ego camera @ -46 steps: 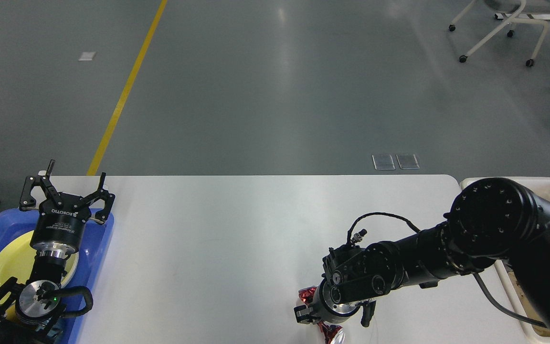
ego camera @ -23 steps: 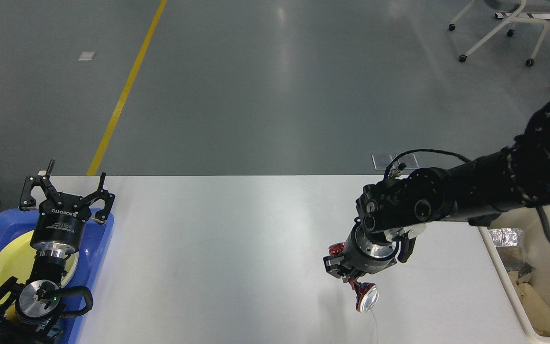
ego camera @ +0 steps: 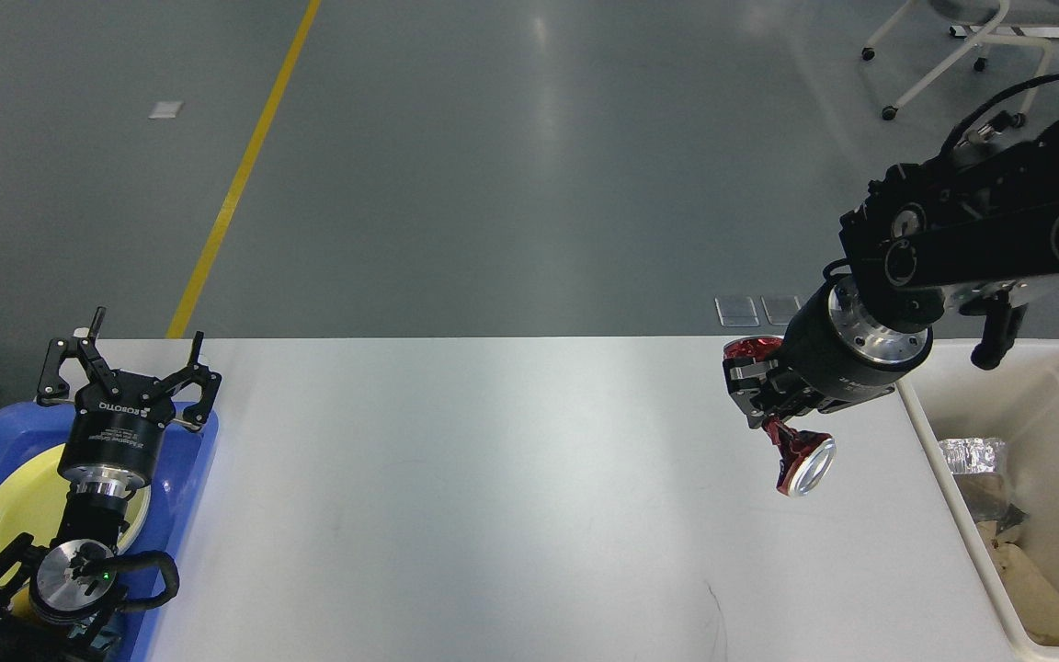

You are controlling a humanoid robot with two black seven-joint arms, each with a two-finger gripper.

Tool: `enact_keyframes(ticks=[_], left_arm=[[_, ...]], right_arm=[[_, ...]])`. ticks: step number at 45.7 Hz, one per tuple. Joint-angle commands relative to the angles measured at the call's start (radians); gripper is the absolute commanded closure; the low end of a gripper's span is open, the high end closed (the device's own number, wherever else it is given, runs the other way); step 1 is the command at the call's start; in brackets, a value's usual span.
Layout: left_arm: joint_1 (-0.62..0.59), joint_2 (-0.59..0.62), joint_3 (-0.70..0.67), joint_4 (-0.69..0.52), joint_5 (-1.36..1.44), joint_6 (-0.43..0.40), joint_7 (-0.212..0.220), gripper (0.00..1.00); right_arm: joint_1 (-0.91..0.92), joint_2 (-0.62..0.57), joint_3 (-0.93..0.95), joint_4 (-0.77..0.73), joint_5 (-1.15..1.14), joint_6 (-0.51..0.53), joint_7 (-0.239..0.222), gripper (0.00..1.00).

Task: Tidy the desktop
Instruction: 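Lift the red wrapper and carry it over the white bin, then lower into the bin and release the red wrapper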

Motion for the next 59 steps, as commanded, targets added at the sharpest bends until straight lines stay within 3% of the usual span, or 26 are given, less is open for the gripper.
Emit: enact_keyframes(ticks=[1, 15, 23, 28, 35, 45, 51, 59], left_arm=[[0.000, 0.000, 0.000, 0.000, 0.000, 0.000, 0.000, 0.04], [0.000, 0.000, 0.000, -0.001, 0.000, 0.000, 0.000, 0.04], [0.000, 0.000, 0.000, 0.000, 0.000, 0.000, 0.000, 0.04], [0.000, 0.000, 0.000, 0.000, 0.000, 0.000, 0.000, 0.04], [0.000, 0.000, 0.000, 0.000, 0.000, 0.000, 0.000, 0.04], [0.000, 0.000, 0.000, 0.000, 0.000, 0.000, 0.000, 0.04], [0.000, 0.000, 0.000, 0.000, 0.000, 0.000, 0.000, 0.04], [0.000, 0.000, 0.000, 0.000, 0.000, 0.000, 0.000, 0.04]], right_arm=[[0.004, 0.003, -0.009, -0.003, 0.019, 0.001, 0.004, 1.00], [-0.016, -0.028, -0.099, -0.049, 0.022, -0.005, 0.004, 1.00], [-0.143, -0.178, -0.179, -0.211, 0.019, -0.011, 0.004, 1.00], [-0.284, -0.301, -0.184, -0.381, 0.008, -0.011, 0.004, 1.00], [-0.540, -0.374, -0.147, -0.654, 0.021, -0.034, 0.004, 1.00], [-1.003, -0.416, 0.086, -0.984, 0.021, -0.221, 0.006, 1.00], [-1.279, -0.375, 0.245, -1.187, 0.019, -0.321, 0.004, 1.00], [-1.574, -0.175, 0.327, -1.504, 0.021, -0.436, -0.002, 1.00]])
